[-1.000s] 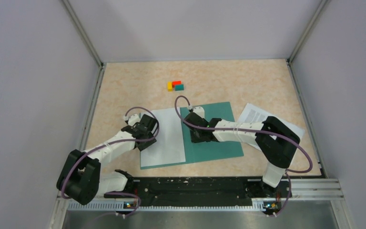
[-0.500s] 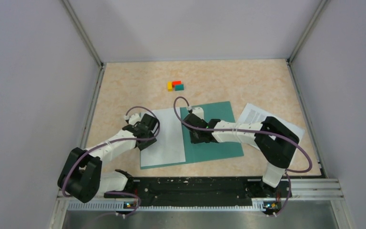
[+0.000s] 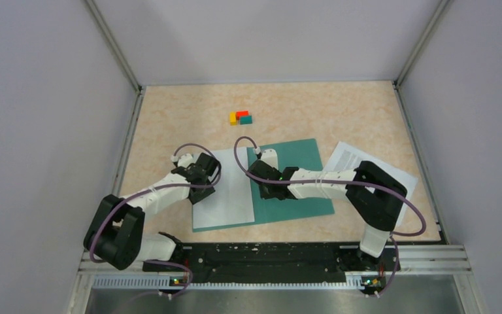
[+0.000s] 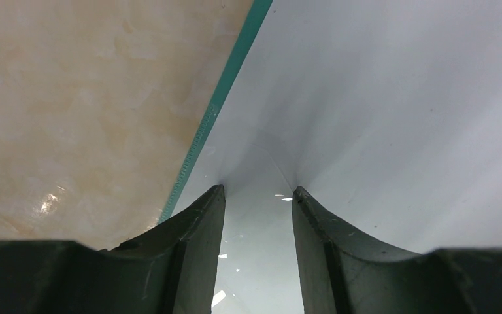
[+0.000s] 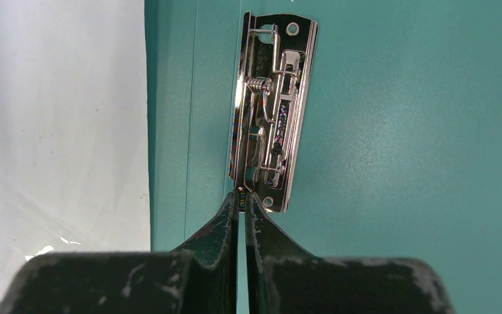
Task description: Put the files into the folder
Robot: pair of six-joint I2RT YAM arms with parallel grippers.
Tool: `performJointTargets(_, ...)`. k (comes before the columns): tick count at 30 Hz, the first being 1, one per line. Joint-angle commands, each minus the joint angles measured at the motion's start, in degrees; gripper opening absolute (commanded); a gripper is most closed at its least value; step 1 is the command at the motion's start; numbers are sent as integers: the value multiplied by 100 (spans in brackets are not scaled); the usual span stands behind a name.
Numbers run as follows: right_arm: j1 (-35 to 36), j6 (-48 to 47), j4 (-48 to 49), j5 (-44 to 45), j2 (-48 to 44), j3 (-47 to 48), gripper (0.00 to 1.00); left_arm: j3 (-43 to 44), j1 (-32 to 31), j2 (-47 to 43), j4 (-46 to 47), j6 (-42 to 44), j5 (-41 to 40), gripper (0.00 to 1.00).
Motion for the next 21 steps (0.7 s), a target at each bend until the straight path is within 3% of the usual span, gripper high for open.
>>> performJointTargets(1,32,-58,-666,365,438,-306,0,-23,107,219,-134,-62,-145,48)
performJointTargets(21,-157,-96,-797,458,-262,-494,0,-178,512,280,-70,159,-77,50)
